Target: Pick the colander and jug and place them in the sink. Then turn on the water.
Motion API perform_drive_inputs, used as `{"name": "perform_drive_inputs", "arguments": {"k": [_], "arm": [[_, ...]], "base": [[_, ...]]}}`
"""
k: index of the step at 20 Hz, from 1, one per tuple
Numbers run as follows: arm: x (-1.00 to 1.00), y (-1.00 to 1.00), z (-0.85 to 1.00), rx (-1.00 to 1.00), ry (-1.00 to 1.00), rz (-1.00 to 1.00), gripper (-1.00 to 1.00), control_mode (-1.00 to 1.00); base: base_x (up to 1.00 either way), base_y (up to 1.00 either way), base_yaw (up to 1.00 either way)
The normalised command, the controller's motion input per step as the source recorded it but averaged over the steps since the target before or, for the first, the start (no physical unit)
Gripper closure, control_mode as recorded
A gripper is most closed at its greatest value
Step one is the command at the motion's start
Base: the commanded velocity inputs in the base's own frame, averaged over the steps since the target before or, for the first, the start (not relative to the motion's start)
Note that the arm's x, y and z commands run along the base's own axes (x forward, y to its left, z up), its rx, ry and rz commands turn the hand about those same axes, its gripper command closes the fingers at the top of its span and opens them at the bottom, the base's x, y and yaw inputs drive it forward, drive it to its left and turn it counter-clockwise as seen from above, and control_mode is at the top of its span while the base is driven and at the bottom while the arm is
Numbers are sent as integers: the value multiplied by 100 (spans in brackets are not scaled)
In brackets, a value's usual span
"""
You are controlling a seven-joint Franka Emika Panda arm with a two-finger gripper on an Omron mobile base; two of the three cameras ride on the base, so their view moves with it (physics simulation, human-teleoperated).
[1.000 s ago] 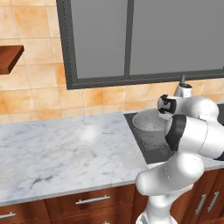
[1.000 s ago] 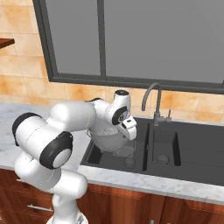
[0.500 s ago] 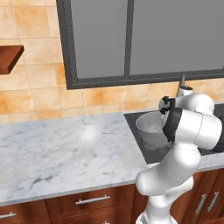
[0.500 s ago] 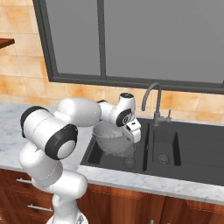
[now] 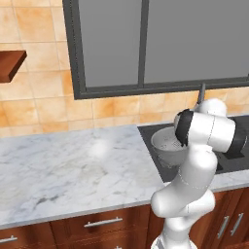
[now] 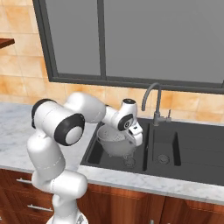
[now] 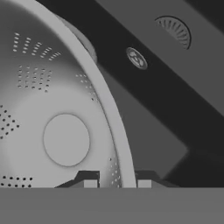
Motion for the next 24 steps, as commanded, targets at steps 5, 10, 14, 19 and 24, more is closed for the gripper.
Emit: {"name": "perform_drive_inputs", "arguments": {"k": [5,10,14,19,24], "arm": [[28,-1,-32,0,0,0,100,-100],[13,-6,-41,0,0,0,100,-100],[0,-1,-46,0,-12,0,100,-100],[0,0,-39,0,-19,0,100,-100],[0,0,-47,0,-20,0,100,-100]], "base": [[0,0,0],[0,0,0],[0,0,0],[0,0,0],[0,0,0]]}}
